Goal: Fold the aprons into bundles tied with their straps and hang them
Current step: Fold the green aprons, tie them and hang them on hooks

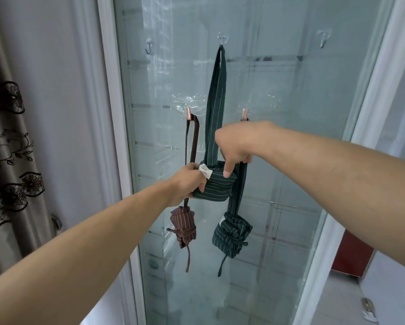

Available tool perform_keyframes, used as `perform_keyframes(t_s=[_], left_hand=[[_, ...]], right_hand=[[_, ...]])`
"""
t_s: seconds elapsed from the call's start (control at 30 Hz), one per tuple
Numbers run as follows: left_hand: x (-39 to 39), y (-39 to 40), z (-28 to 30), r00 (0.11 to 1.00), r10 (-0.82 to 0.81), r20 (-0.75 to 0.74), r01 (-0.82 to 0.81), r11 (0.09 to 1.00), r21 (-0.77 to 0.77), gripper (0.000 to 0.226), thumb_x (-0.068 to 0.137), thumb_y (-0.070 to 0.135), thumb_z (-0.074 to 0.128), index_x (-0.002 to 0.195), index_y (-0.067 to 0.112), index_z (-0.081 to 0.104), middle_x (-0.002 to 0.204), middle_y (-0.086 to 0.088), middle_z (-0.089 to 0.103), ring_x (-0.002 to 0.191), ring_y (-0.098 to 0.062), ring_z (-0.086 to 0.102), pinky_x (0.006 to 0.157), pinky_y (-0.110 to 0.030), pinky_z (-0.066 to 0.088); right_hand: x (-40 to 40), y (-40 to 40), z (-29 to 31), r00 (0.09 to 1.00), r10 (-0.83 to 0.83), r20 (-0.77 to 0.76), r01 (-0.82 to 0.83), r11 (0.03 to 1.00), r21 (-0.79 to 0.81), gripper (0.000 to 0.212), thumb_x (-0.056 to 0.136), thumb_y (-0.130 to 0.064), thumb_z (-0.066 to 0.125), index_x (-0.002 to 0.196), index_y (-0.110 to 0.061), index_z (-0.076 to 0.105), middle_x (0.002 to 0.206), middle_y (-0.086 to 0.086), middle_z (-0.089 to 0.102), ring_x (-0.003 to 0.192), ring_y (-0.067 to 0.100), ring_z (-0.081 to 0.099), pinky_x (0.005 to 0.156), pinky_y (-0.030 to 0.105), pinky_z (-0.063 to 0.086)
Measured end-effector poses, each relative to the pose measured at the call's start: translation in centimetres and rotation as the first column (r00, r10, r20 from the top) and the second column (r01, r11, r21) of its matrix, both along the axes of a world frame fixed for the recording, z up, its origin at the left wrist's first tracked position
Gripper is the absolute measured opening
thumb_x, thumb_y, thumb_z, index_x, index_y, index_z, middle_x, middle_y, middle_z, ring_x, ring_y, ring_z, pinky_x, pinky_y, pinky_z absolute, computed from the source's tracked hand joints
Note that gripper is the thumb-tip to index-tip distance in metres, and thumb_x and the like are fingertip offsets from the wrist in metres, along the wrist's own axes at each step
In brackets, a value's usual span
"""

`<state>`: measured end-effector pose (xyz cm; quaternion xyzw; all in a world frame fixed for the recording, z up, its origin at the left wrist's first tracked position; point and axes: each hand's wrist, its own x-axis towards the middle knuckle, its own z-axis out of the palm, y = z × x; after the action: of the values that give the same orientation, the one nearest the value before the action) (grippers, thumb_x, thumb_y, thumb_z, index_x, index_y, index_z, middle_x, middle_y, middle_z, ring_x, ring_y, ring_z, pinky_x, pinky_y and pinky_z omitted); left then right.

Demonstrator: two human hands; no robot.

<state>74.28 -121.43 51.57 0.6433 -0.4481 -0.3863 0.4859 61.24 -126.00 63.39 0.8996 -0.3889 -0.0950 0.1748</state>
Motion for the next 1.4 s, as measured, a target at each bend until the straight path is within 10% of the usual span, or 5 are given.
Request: perform_keyframes(t_s=[0.23, 0.73, 0.97, 1.1, 1.4], left_hand=[[0.4, -0.7, -1.2, 0.983, -0.164, -0.077, 0.160, 0.986, -0.054, 0.039, 0.089, 0.014, 0.075, 0.125, 0.014, 0.060, 0.117, -0.008, 0.075, 0.111, -0.024, 0.071, 0.101, -0.042, 0.055], [1.5, -2.7, -5.4, 0.998, 0.049, -0.041, -0.059, 0.953, -0.296, 0.023, 0.104, 0.023, 0.057, 0.126, 0.019, 0.058, 0.112, 0.000, 0.072, 0.106, -0.016, 0.068, 0.089, -0.026, 0.053], [0.9, -3.0, -5.1, 0.999, 0.047, 0.015, -0.042, 0.968, -0.249, 0.040, 0.104, 0.041, 0.053, 0.138, 0.020, 0.049, 0.124, -0.004, 0.068, 0.115, -0.021, 0.064, 0.097, -0.029, 0.049], [0.9, -3.1, -5.4, 0.998, 0.060, -0.003, -0.059, 0.972, -0.226, 0.042, 0.106, 0.046, 0.046, 0.137, 0.019, 0.054, 0.124, -0.002, 0.068, 0.116, -0.020, 0.063, 0.108, -0.037, 0.043], [0.4, -2.6, -6.4, 0.993, 0.100, 0.064, -0.078, 0.957, -0.280, 0.046, 0.103, 0.053, 0.046, 0.131, 0.016, 0.051, 0.113, -0.004, 0.069, 0.105, -0.019, 0.067, 0.089, -0.029, 0.056]], right_hand=[[0.3, -0.3, -2.8, 0.963, 0.116, 0.244, -0.125, 0.992, 0.022, 0.044, 0.081, -0.045, 0.083, 0.085, -0.006, 0.065, 0.066, 0.007, 0.070, 0.046, 0.017, 0.066, 0.042, 0.025, 0.045], [2.2, -1.4, -6.5, 0.943, 0.175, 0.283, -0.105, 0.964, -0.246, 0.055, 0.094, -0.066, 0.053, 0.066, -0.020, 0.044, 0.069, -0.002, 0.049, 0.057, 0.014, 0.044, 0.051, 0.029, 0.031], [1.2, -2.0, -4.7, 0.993, 0.053, 0.105, -0.066, 0.991, 0.119, 0.074, 0.079, -0.037, 0.086, 0.140, -0.013, 0.053, 0.100, 0.003, 0.068, 0.077, 0.022, 0.069, 0.064, 0.030, 0.054], [1.7, -2.5, -5.5, 0.977, 0.141, 0.163, -0.124, 0.986, -0.109, 0.064, 0.071, -0.038, 0.091, 0.125, -0.014, 0.067, 0.079, -0.002, 0.065, 0.074, 0.019, 0.062, 0.060, 0.030, 0.048], [1.7, -3.4, -5.5, 0.982, 0.037, 0.185, -0.053, 0.995, 0.082, 0.054, 0.088, -0.042, 0.077, 0.131, -0.013, 0.063, 0.067, -0.002, 0.075, 0.070, 0.010, 0.073, 0.079, 0.032, 0.058]])
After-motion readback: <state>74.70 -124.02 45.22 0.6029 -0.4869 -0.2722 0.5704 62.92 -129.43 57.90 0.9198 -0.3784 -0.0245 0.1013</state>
